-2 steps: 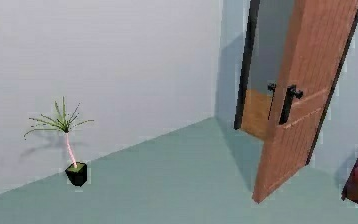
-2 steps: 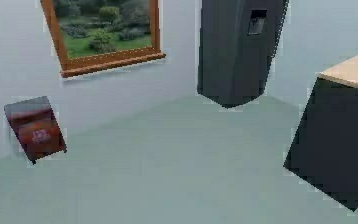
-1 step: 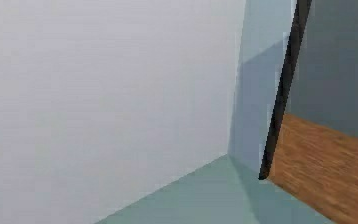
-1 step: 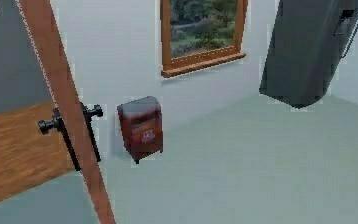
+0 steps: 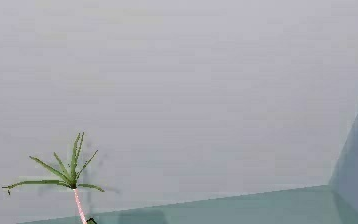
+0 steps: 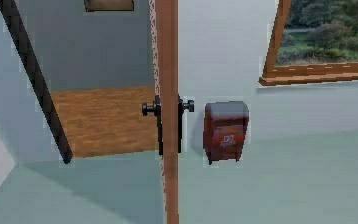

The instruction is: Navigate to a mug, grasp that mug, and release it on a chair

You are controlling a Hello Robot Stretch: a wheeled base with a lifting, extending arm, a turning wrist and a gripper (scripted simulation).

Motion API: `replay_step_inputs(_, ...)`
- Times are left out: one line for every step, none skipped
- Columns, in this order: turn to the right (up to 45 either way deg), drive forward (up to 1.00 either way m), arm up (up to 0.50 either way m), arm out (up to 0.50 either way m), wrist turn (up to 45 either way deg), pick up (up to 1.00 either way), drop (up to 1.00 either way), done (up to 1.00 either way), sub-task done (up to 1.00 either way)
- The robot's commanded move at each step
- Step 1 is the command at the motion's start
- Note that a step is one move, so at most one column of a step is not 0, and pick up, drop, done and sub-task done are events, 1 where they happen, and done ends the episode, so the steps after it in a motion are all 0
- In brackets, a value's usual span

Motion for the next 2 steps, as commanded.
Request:
replay_step_inputs(0.0,0.05,0.0,0.0,0.0,0.0,0.0,0.0,0.0)
replay_step_inputs(39.0,0.0,0.0,0.0,0.0,0.0,0.0,0.0,0.0)
